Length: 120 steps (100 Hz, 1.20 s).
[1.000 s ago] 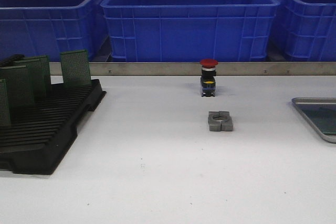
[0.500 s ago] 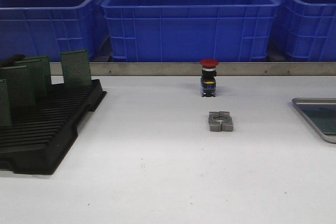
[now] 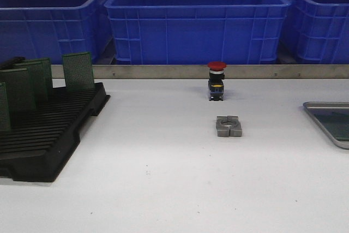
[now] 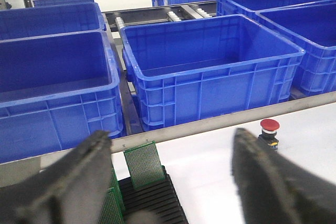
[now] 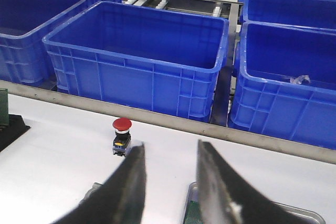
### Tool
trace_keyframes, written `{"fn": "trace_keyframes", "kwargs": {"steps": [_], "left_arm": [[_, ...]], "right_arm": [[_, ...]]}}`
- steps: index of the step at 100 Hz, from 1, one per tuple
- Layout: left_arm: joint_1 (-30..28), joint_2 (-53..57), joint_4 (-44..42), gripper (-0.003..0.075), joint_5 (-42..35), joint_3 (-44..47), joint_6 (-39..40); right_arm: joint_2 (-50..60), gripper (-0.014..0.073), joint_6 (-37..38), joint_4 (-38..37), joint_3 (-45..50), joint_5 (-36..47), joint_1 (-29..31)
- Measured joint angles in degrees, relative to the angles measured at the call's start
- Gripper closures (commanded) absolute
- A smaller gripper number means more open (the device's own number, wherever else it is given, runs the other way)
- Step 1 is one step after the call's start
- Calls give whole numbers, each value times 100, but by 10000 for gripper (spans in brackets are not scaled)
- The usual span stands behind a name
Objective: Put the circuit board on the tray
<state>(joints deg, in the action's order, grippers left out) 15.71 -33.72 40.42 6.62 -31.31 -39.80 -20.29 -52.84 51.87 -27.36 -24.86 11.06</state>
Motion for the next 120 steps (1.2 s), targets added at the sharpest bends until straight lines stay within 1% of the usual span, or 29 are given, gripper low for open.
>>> {"fn": "trace_keyframes", "kwargs": {"steps": [8, 15, 17, 20, 120], "left_arm": [[0, 0, 0, 538, 0, 0, 0], [0, 0, 0, 663, 0, 0, 0], [0, 0, 0, 699, 0, 0, 0], [0, 0, 0, 742, -9, 2, 0], [0, 0, 0, 738, -9, 12, 0]], "right_arm": [[0, 579, 0, 0, 0, 45, 0], [0, 657, 0, 0, 0, 70, 0], [0, 669, 0, 0, 0, 70, 0], [0, 660, 0, 0, 0, 81, 0], [0, 662, -8, 0, 0, 105, 0]]}}
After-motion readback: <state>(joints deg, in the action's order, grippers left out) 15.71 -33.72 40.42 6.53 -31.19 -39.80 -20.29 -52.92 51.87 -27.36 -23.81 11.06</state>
